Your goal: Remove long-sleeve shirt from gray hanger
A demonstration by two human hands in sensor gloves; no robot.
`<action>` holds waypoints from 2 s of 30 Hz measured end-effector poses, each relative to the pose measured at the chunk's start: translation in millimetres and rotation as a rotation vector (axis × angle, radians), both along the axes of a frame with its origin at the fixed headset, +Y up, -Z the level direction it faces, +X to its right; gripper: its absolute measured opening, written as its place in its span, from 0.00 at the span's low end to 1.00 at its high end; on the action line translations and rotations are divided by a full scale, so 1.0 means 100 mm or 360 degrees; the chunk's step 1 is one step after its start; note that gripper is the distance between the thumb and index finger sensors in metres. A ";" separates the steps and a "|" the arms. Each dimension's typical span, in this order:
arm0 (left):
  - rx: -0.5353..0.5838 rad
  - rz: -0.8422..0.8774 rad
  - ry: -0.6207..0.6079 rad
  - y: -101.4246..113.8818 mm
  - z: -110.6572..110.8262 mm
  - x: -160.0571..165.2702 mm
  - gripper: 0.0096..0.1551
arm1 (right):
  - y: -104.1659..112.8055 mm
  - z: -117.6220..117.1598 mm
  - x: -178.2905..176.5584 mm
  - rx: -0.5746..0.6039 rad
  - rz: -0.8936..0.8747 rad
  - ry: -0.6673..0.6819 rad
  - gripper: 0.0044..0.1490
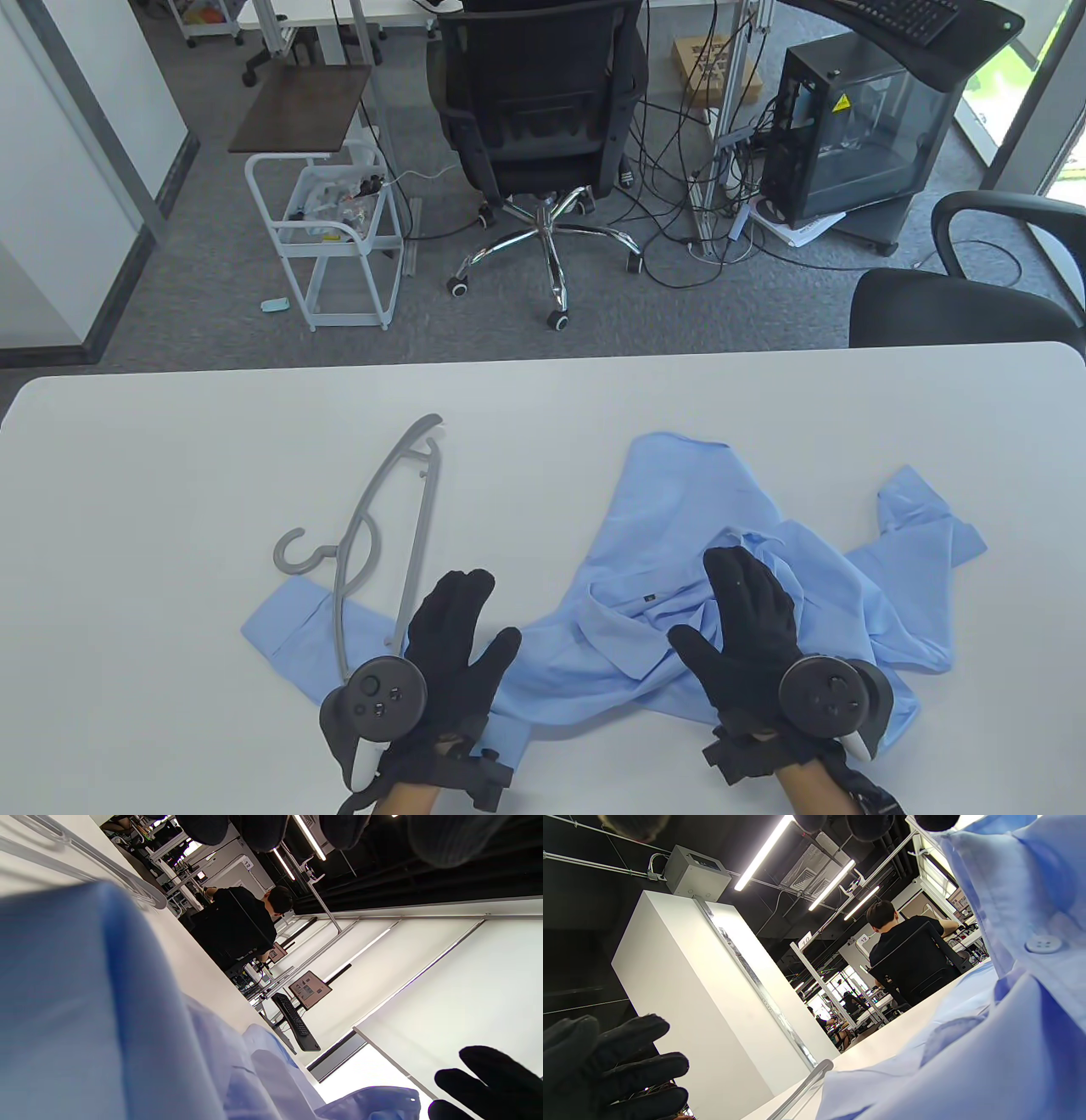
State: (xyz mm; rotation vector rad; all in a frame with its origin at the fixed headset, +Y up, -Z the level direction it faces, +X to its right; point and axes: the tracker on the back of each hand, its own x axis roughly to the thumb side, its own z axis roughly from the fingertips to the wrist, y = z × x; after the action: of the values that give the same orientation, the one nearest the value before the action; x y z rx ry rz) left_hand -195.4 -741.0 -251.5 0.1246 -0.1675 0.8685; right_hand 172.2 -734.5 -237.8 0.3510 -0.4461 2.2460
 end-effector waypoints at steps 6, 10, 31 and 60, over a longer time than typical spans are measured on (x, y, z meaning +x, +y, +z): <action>-0.0018 0.0004 -0.0002 -0.01 -0.01 0.01 0.45 | 0.00 -0.01 0.01 -0.0011 -0.0005 -0.0009 0.60; -0.0020 -0.0010 -0.0015 -0.02 -0.01 0.02 0.45 | 0.01 -0.02 0.02 -0.0009 -0.0003 -0.0015 0.60; -0.0070 -0.0046 0.0002 -0.06 0.02 0.05 0.48 | 0.00 -0.02 0.03 -0.0014 -0.0001 -0.0023 0.60; -0.0073 -0.0027 -0.0010 -0.05 0.03 0.04 0.48 | -0.02 -0.03 0.00 -0.0030 0.0018 -0.0020 0.58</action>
State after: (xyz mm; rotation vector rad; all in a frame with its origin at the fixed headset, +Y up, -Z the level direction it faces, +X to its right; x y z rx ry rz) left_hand -191.0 -745.5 -248.7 0.0777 -0.1546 0.8556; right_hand 172.3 -736.7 -240.9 0.3307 -0.4301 2.2630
